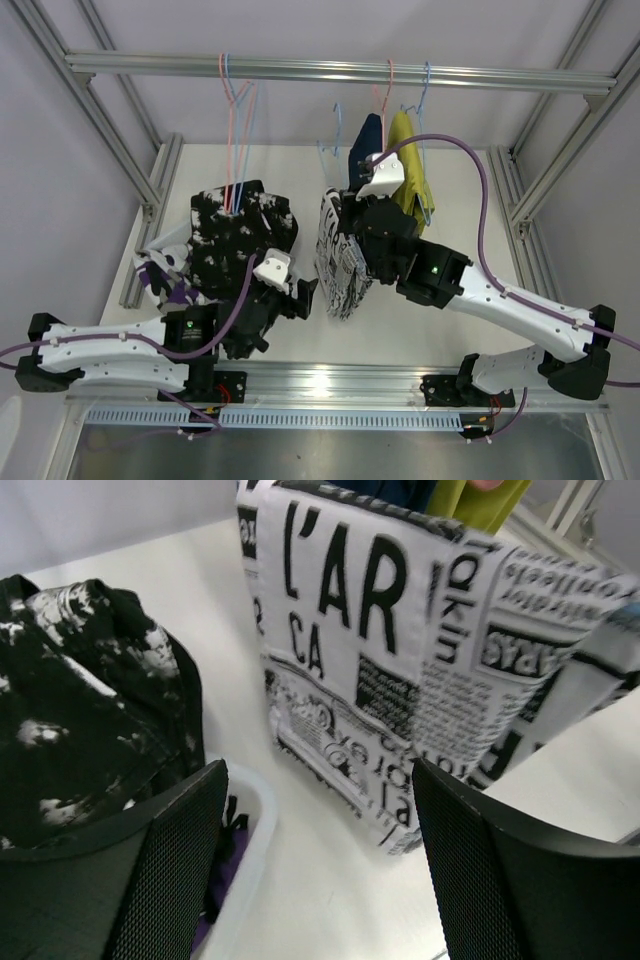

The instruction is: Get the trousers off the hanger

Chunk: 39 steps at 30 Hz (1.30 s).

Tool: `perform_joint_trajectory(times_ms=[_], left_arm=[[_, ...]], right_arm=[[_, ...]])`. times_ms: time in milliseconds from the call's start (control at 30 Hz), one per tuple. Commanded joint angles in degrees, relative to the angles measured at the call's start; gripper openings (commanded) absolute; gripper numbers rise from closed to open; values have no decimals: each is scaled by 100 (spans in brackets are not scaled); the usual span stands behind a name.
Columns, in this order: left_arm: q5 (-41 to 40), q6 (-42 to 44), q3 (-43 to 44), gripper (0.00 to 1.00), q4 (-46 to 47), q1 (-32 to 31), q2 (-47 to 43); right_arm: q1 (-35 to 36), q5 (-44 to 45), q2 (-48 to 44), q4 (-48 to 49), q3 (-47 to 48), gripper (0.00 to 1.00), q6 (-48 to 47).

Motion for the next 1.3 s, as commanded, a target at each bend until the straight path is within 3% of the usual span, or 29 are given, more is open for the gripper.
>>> perform_joint_trajectory(times_ms=[0,300,533,1267], left_arm=[[-475,-130,-187,79,1013,-218,-23],[-449,204,-618,80,2560,-307,415],[-599,231,-698,81,3185,-298,908],[-959,-393,-671,83,3687,300,2095]], right_arm=[[40,283,-2,802,95,0,260],[31,222,130,653,104,0,638],[22,160,95,609,69,0,761],[22,-209,-274,635,-484,0,1086]])
